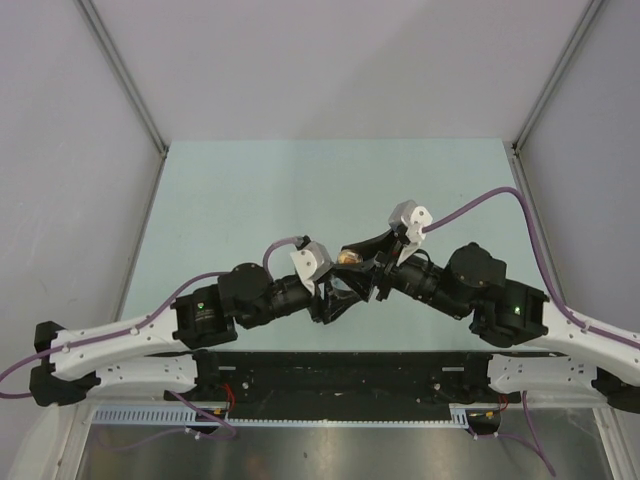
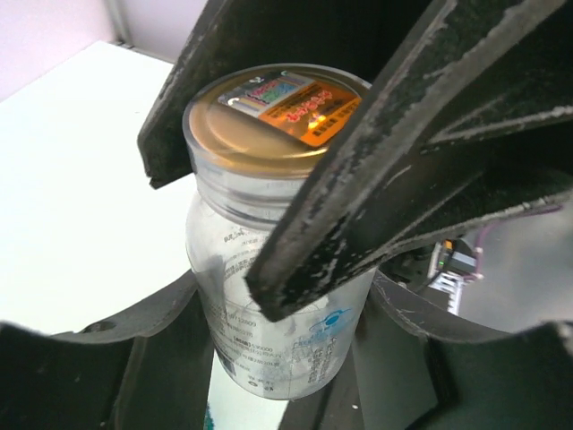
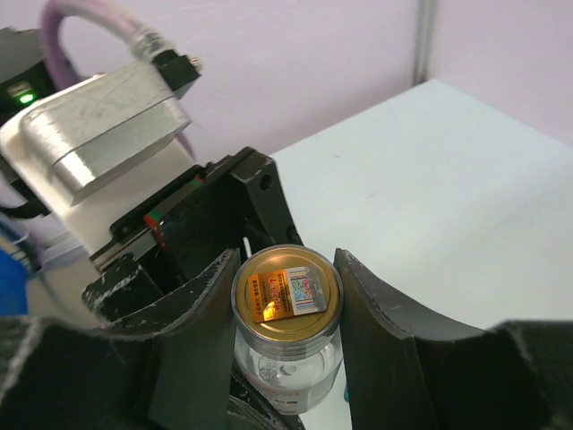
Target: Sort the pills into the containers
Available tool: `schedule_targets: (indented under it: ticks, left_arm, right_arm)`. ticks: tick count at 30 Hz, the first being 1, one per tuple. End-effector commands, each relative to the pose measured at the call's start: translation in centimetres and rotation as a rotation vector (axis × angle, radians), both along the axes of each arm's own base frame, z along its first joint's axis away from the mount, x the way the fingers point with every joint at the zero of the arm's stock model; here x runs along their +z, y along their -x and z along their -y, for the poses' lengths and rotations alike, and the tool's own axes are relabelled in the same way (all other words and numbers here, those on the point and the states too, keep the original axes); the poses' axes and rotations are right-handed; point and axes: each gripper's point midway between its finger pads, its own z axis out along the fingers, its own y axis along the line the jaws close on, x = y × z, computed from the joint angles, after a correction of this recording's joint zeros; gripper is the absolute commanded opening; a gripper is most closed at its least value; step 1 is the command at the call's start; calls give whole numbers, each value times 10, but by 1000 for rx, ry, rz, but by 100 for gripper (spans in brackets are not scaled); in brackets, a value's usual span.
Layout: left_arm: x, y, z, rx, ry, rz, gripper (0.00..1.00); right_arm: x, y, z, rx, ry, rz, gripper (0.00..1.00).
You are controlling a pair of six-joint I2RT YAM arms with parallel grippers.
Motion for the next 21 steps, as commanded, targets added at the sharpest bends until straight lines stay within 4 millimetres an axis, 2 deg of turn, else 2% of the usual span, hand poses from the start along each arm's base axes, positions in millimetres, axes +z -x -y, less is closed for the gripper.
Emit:
schedule_targets:
  ticks: [1,5,10,13,14,16,17,21]
  left_arm:
    - [44,-42,-18,243,81,70,0]
    - [44,-54,-21,310,58,86,0]
    - [46,-56,-20,325,54,83,0]
    - [43,-55,-20,316,53,78,1]
    - [44,-54,-20,310,55,77,0]
    - [41,-52,-18,295,51,73,0]
    - [41,-50,-17,282,51,75,1]
    - [40,-37,-9,197,56,64,0]
  right_arm:
    - [8,-20,14,-161,-20,-35,8]
    - [6,-26,13,-220,-15,-42,7]
    - [10,-26,9,-253,-35,-36,9]
    - [15,-22,5,-246,-52,-34,26]
    - [18,-19,5,-229,-59,-24,42]
    - [26,-10,2,-178,-80,-7,55]
    - [29,-8,2,-163,-83,8,66]
    - [44,4,5,-97,-122,47,78]
